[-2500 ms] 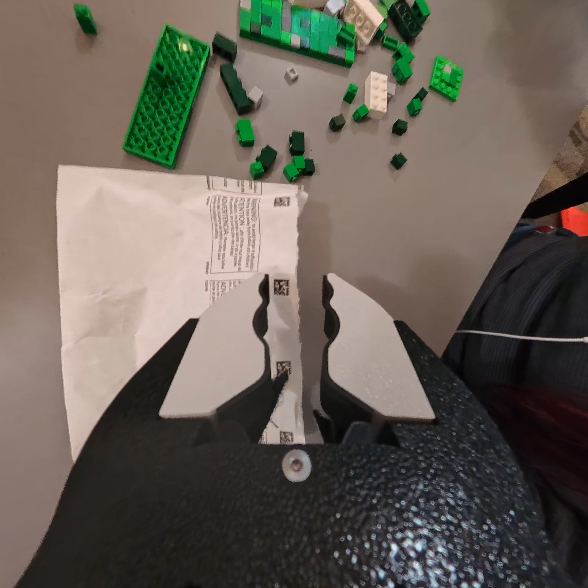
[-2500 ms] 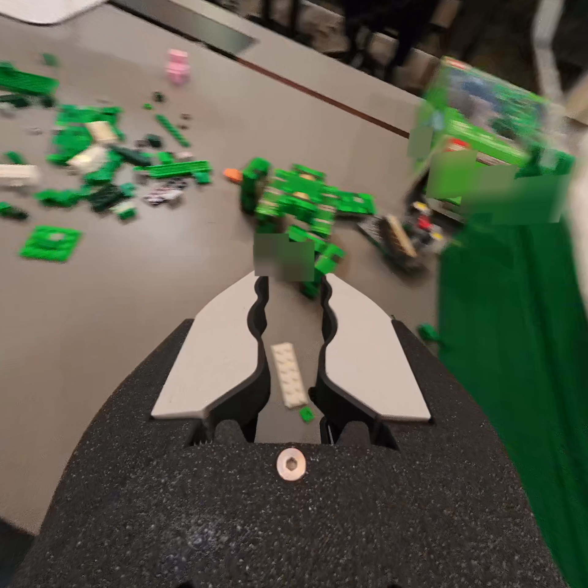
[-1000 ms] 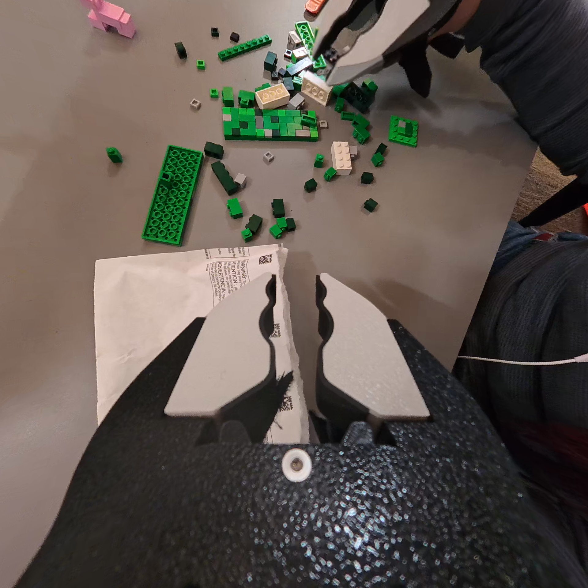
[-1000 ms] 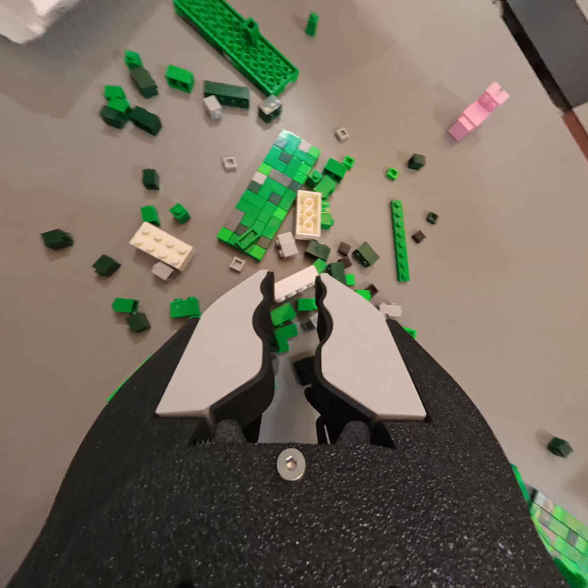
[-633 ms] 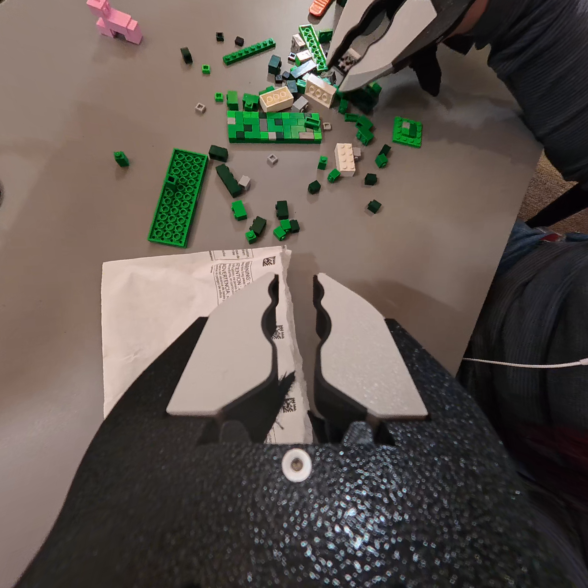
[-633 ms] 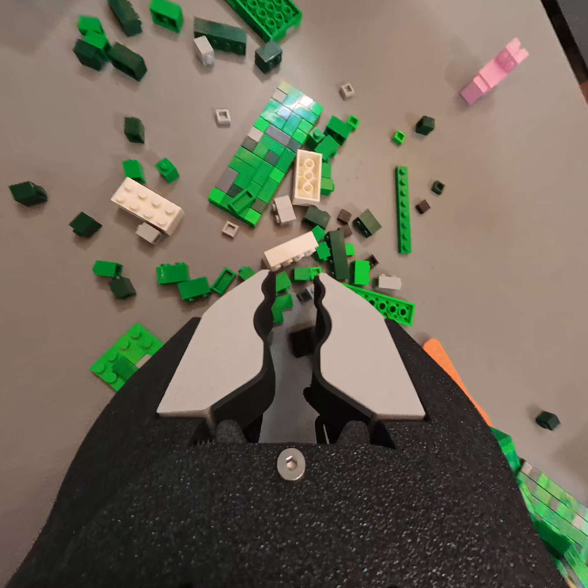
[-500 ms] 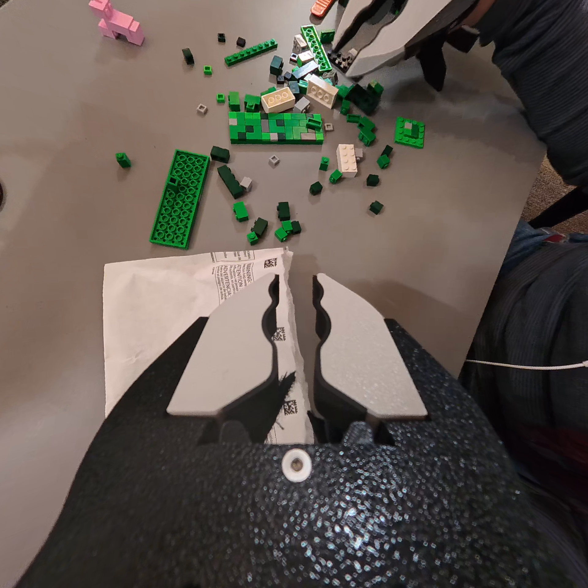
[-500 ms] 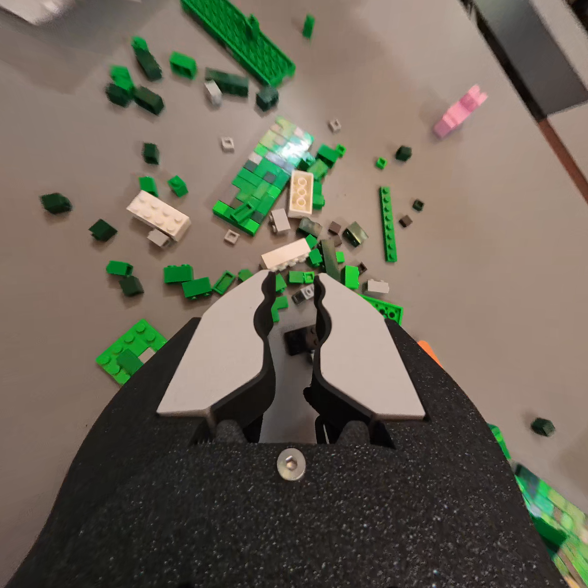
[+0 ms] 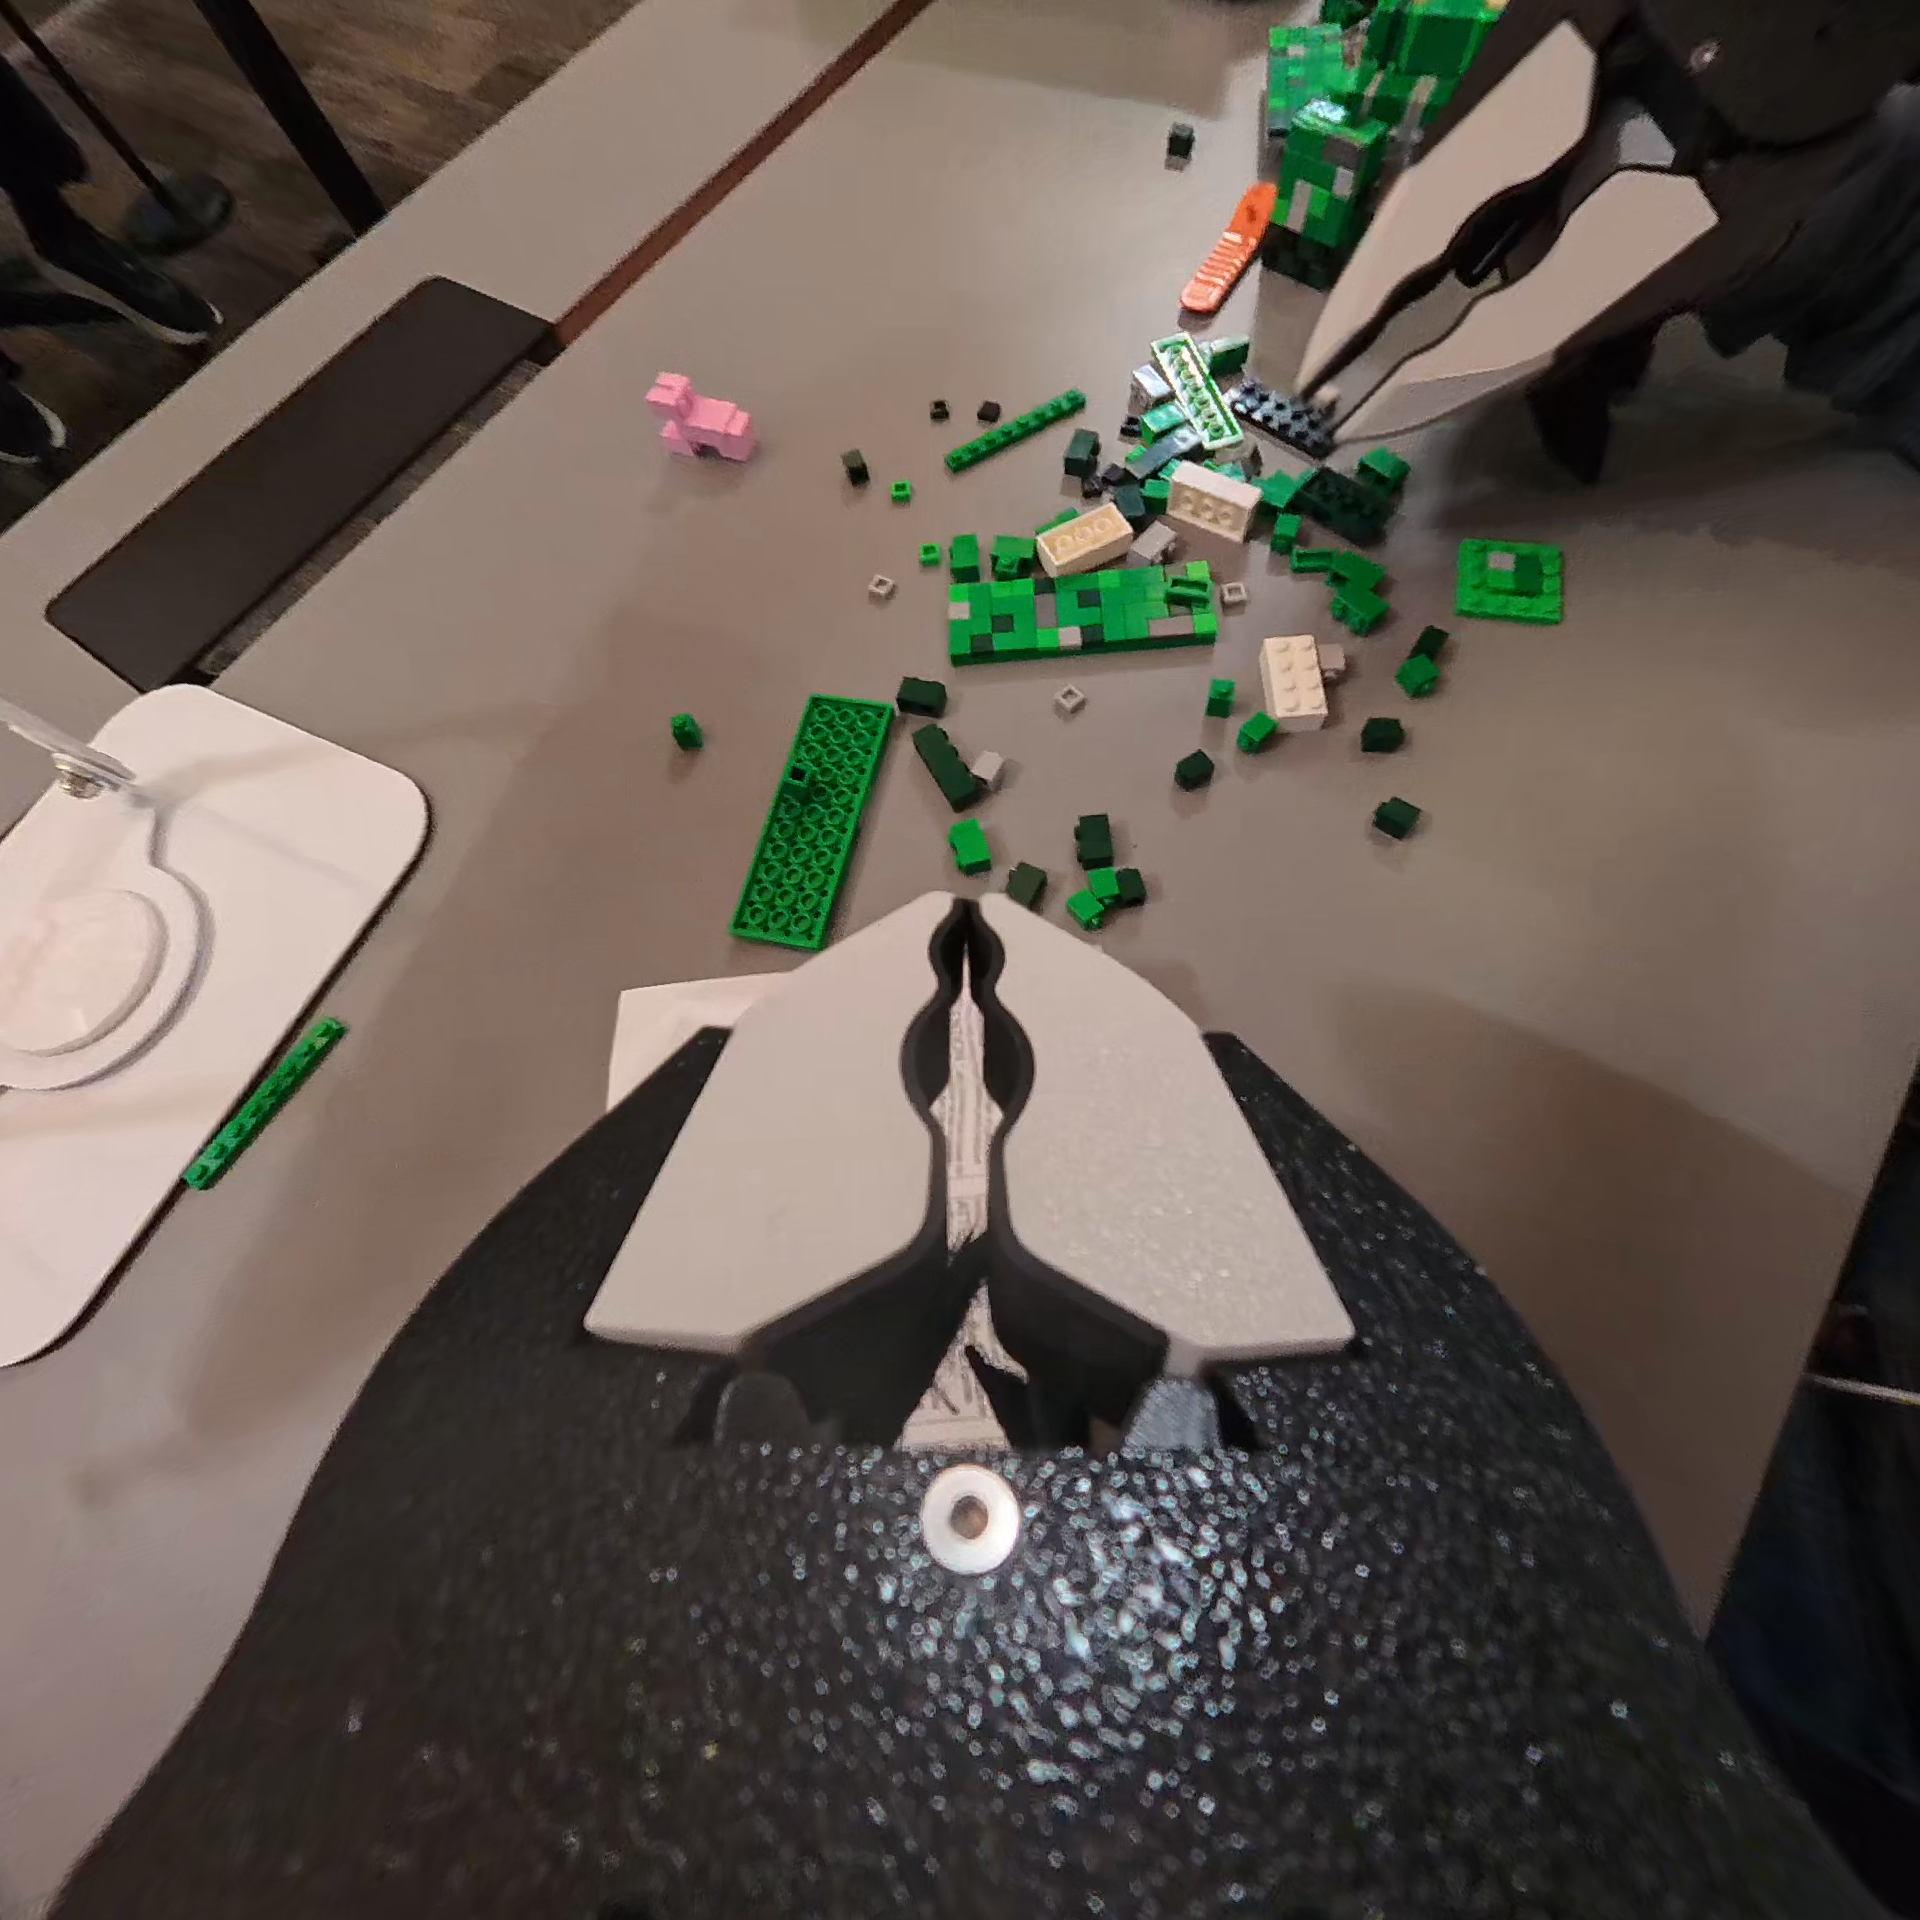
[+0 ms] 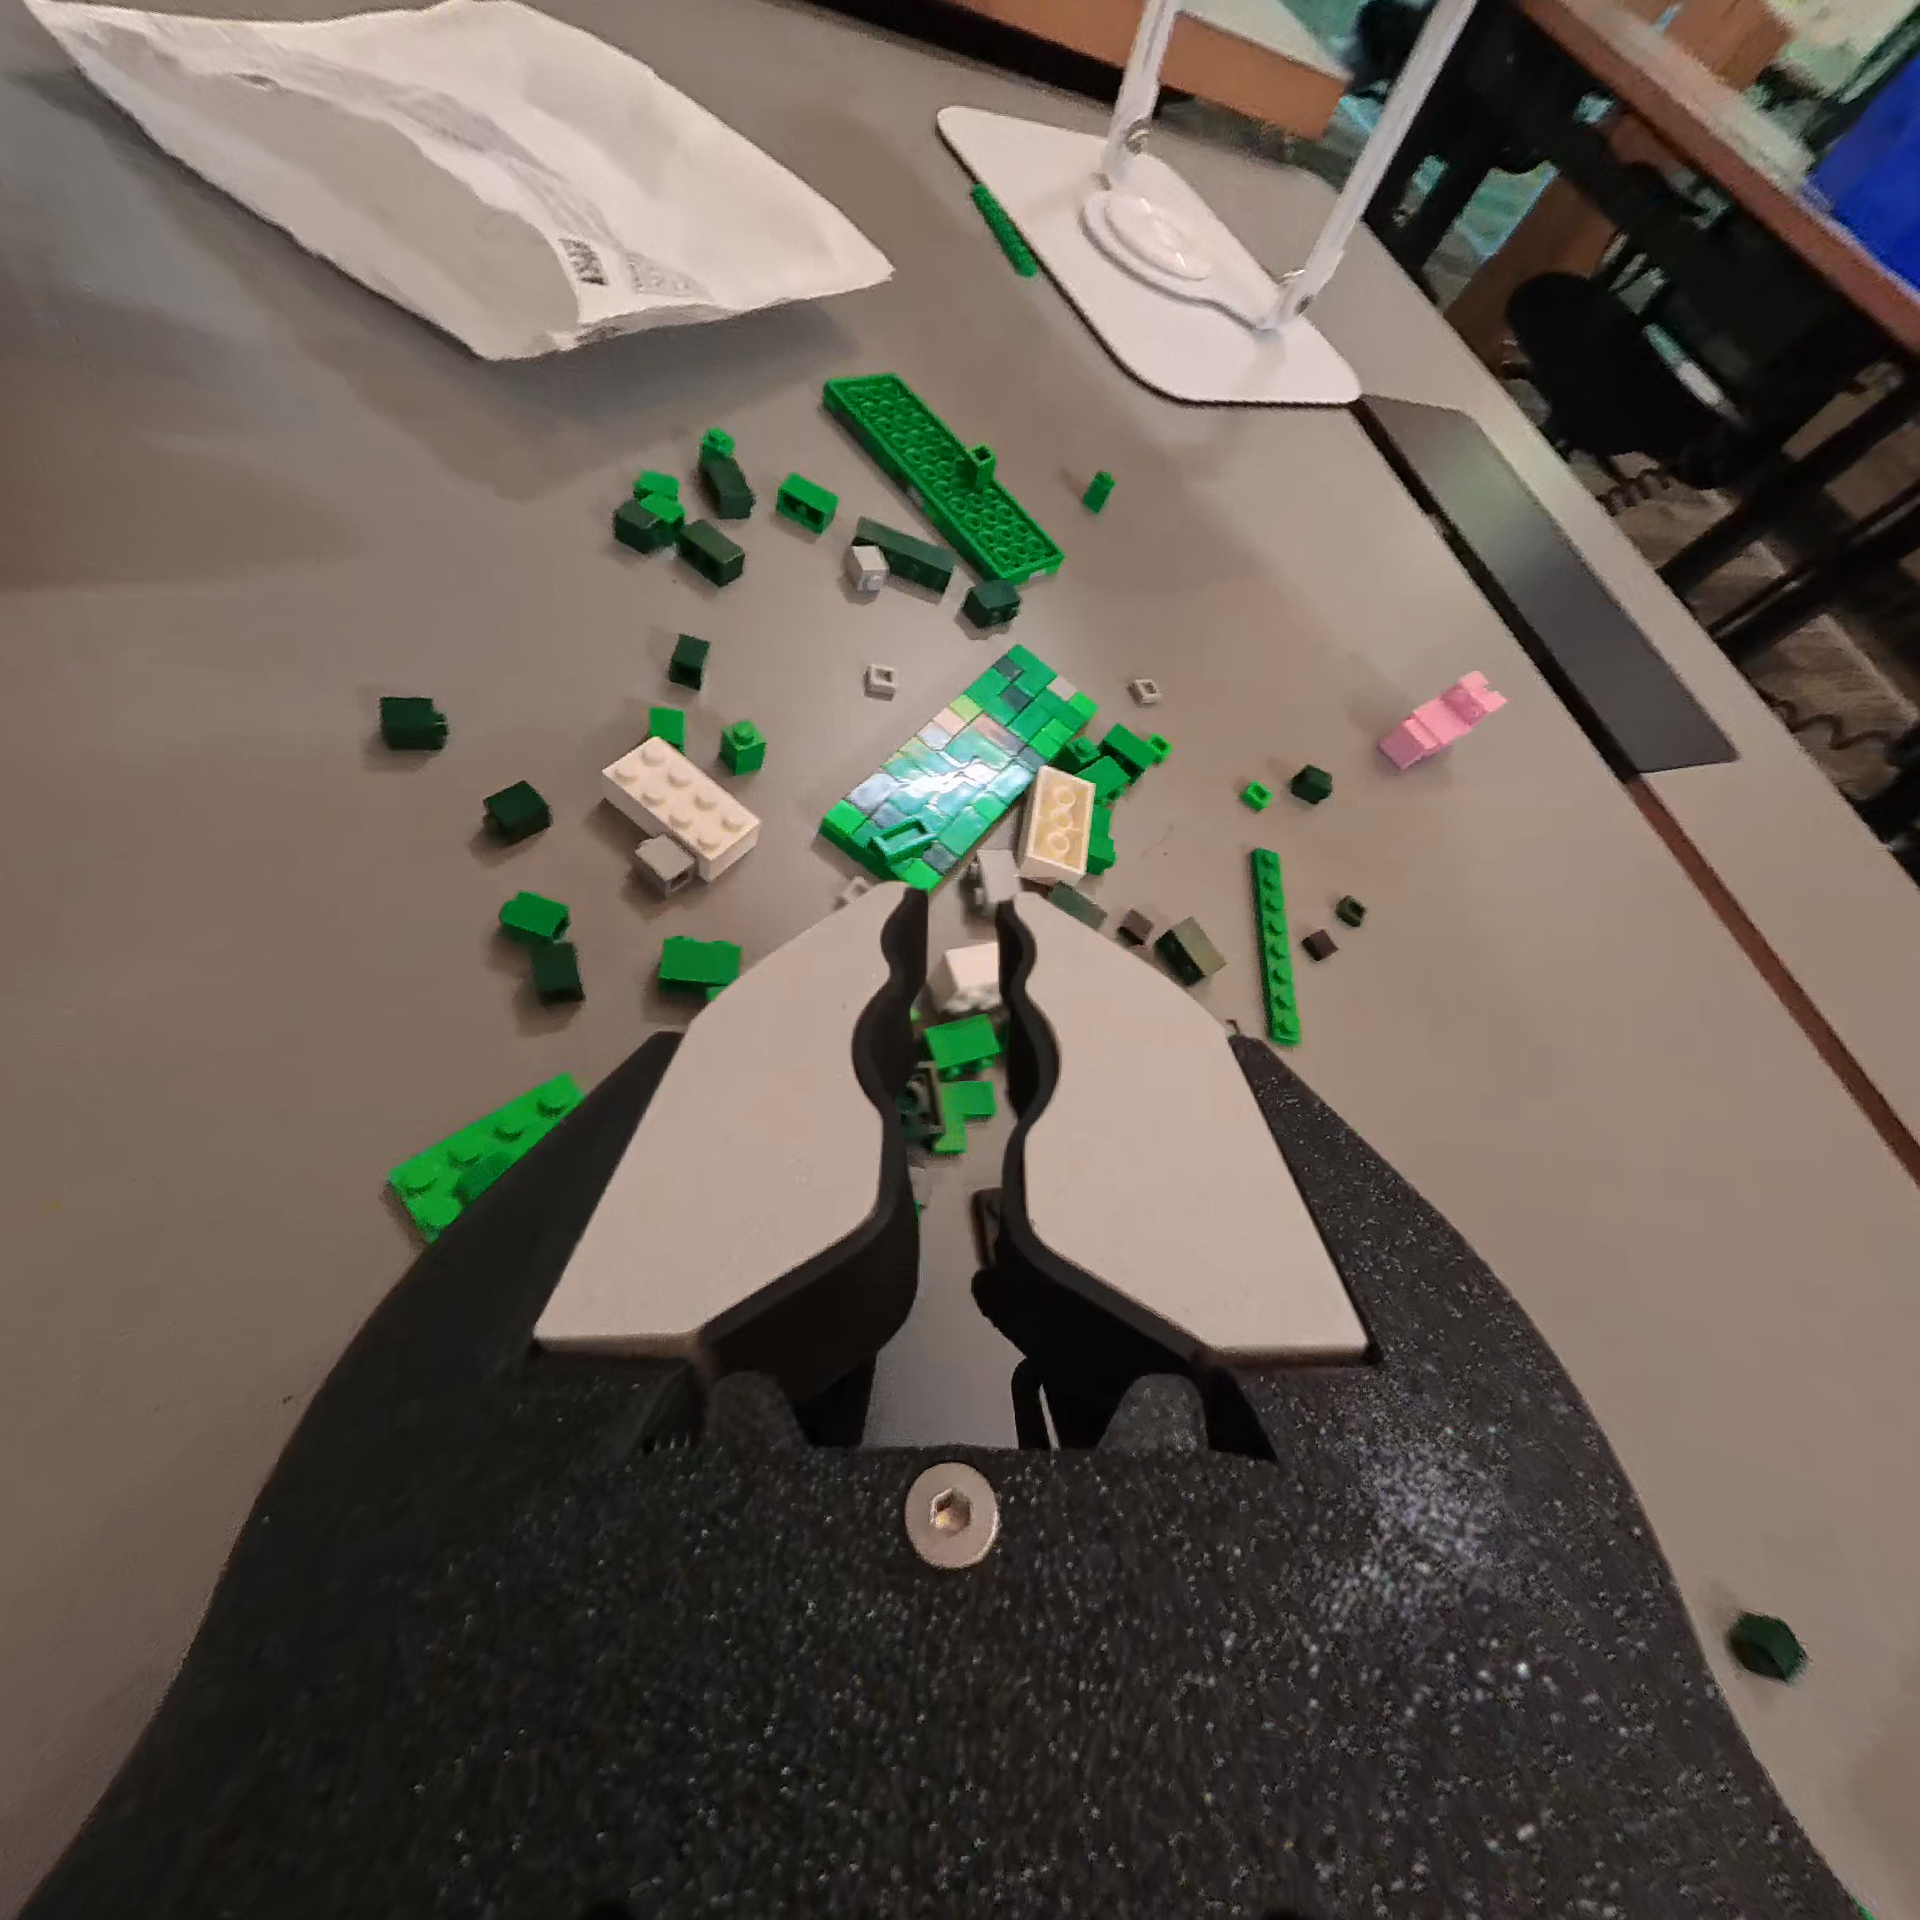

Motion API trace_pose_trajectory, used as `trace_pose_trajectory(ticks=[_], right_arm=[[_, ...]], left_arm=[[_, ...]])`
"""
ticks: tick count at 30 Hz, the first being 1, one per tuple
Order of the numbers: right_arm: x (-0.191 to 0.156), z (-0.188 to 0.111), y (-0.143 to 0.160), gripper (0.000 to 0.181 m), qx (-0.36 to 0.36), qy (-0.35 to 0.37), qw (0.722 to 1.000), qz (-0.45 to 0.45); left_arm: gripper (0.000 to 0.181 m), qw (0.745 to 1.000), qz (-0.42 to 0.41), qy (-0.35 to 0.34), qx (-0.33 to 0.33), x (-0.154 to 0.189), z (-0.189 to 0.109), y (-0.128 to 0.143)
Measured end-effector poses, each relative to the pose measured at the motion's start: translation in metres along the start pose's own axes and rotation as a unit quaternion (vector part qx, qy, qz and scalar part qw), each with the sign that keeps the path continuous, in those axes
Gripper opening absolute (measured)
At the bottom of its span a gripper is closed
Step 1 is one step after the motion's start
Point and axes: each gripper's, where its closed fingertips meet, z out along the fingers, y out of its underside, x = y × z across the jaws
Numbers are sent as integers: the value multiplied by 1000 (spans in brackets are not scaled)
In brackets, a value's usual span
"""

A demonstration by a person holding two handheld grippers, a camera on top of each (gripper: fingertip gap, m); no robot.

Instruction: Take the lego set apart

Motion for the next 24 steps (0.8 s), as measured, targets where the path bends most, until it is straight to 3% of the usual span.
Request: trace_pose_trajectory(ticks=[5, 8, 13, 19, 21, 24], right_arm=[[17, -6, -3, 3, 18, 48, 998, 21], [14, -6, -5, 3, 25, 38, 999, 21], [6, -5, -11, 4, 35, 19, 999, 17], [-32, 10, -27, 4, 54, -62, 997, -10], [-44, 16, -29, 5, 46, -69, 996, -29], [-48, 21, -32, 5, 33, -43, 998, -26]], left_arm=[[0, 997, -32, -45, 50, -16, 10, -15], [18, 997, -39, -32, 57, -12, 25, -19], [40, 999, -16, -47, -7, -12, 57, 1], [57, 994, -12, -64, -83, -16, 89, 16], [58, 994, -18, -83, -68, -17, 94, 5], [52, 992, -44, -120, 9, -12, 100, -28]])
